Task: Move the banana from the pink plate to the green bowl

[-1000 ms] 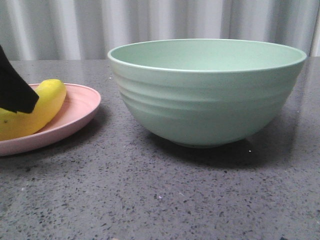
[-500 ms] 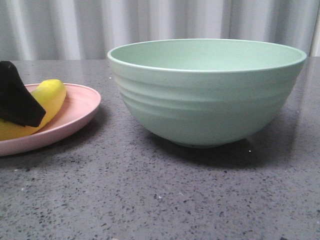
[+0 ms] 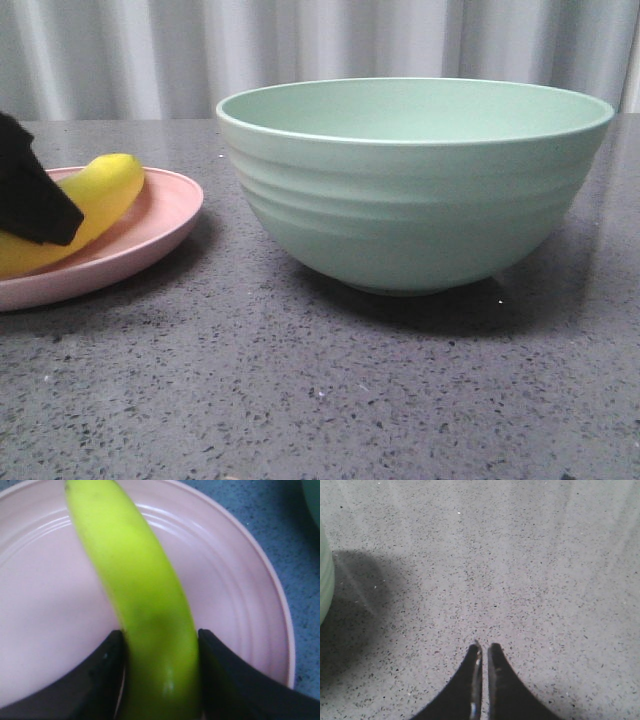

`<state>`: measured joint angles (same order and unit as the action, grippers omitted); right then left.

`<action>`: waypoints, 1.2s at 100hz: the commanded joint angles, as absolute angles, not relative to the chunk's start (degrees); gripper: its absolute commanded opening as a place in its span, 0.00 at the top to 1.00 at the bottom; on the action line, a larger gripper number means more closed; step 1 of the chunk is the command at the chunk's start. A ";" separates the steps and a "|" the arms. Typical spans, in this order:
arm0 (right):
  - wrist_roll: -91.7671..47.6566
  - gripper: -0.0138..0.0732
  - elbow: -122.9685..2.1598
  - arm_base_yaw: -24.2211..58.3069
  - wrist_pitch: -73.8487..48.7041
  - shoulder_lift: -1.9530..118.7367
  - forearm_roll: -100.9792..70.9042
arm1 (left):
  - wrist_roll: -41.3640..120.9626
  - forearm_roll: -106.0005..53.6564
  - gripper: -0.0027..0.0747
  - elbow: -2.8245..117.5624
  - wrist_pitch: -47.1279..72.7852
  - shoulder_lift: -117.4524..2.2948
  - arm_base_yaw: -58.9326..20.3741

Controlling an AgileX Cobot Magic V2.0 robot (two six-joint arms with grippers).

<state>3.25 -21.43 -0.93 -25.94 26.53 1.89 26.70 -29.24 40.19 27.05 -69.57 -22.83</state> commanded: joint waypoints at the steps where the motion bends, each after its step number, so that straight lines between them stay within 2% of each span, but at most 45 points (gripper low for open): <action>1: 3.12 0.91 -24.56 -1.01 -23.13 27.20 1.77 | 27.28 -30.54 0.71 44.71 27.22 -68.56 -23.37; 26: 3.12 0.91 -32.55 -1.01 -32.31 27.40 -0.52 | 27.55 -32.41 0.71 52.65 31.65 -65.73 -23.37; 39: 2.59 0.91 -37.58 -1.01 -32.77 29.10 -4.29 | 29.43 -35.27 0.71 55.02 33.90 -63.54 -23.37; 53: -3.04 0.90 -43.43 0.36 -35.25 33.94 -11.83 | 31.92 -41.06 0.71 56.02 36.01 -61.77 -23.37; 63: -4.47 0.80 -47.00 2.75 -37.08 38.25 -17.54 | 36.49 -48.29 0.71 56.02 37.65 -61.44 -23.37; 78: -4.47 0.51 -50.67 8.06 -35.81 44.60 -23.01 | 41.36 -53.40 0.71 56.02 37.84 -61.44 -25.95; 82: -4.47 0.47 -51.28 9.27 -34.98 45.98 -24.31 | 41.36 -53.65 0.71 56.02 37.59 -61.58 -27.18; 89: -4.47 0.44 -52.47 11.82 -33.32 48.48 -27.77 | 41.36 -53.70 0.71 56.02 36.59 -61.82 -29.60; 120: -4.47 0.44 -55.12 22.16 -24.19 58.89 -41.96 | 41.36 -55.00 0.71 56.02 30.47 -66.02 -40.84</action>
<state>-3.65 -53.04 20.50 -30.30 57.59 -37.14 41.19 -51.90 53.82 35.05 -65.84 -38.37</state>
